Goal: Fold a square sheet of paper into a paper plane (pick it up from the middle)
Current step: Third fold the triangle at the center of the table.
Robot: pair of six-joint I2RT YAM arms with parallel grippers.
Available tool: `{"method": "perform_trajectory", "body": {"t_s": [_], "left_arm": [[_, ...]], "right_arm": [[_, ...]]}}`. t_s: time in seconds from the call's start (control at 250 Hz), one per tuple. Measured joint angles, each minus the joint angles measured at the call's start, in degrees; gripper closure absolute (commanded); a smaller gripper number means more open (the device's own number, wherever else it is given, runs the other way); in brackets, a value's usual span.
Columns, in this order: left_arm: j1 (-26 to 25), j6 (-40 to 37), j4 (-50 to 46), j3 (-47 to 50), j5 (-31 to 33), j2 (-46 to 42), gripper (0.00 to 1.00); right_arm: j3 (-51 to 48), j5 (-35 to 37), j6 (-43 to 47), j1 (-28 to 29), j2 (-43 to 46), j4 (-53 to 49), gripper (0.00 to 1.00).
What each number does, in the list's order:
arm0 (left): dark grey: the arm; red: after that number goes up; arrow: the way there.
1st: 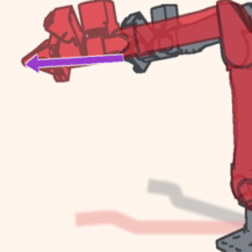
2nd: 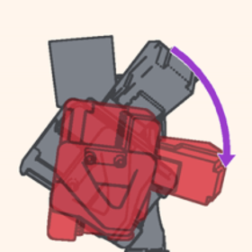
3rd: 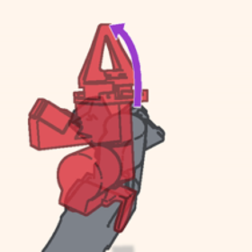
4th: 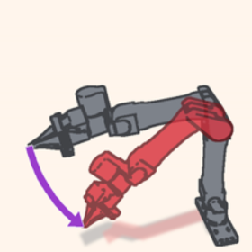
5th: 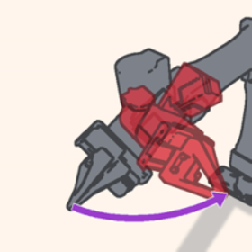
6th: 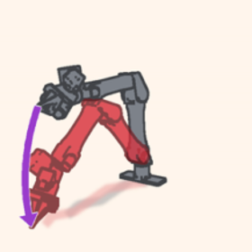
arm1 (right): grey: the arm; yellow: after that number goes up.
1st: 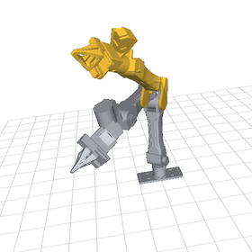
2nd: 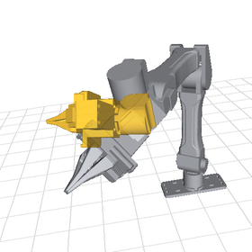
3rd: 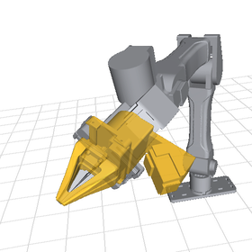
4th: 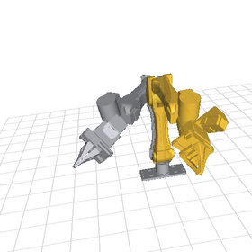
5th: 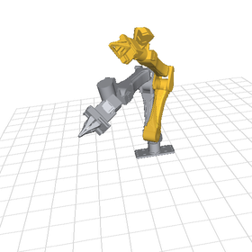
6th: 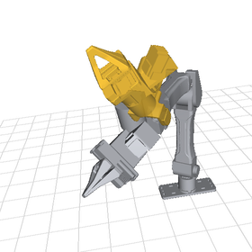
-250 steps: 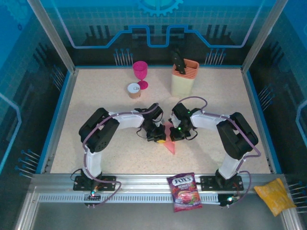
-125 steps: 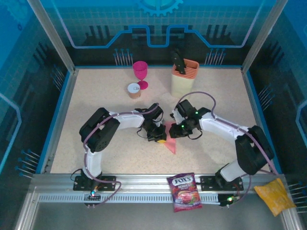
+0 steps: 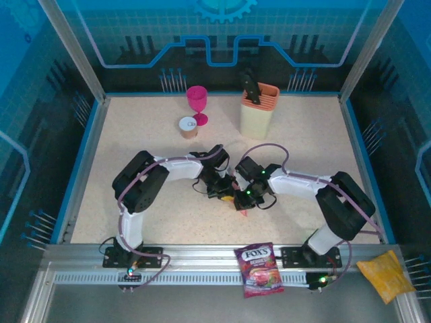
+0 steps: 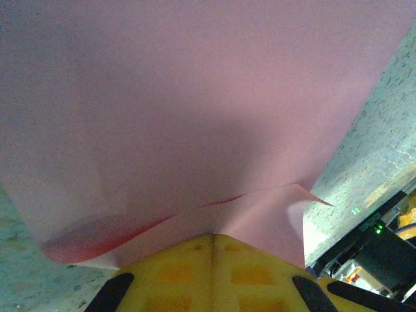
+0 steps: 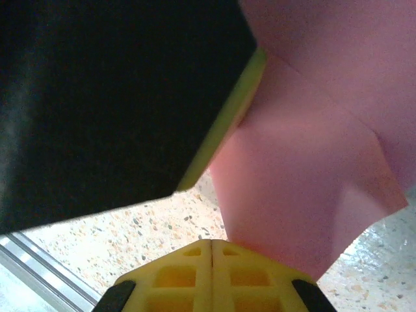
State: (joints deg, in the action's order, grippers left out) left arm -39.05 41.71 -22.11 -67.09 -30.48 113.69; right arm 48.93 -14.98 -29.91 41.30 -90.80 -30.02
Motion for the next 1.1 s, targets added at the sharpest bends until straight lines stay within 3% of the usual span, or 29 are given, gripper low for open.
{"method": "perform_trajectory", "body": {"t_s": [0.635, 1.103], "left_arm": [[0.7, 0.9, 0.0, 0.0, -1.5, 0.5, 1.00], [1.0, 0.8, 0.2, 0.0, -1.9, 0.6, 1.00]], "right_arm": [[-2.6, -0.2, 0.1, -1.4, -2.4, 8.9, 1.00], [-10.1, -2.0, -3.6, -2.8, 2.0, 16.2, 0.97]]}}
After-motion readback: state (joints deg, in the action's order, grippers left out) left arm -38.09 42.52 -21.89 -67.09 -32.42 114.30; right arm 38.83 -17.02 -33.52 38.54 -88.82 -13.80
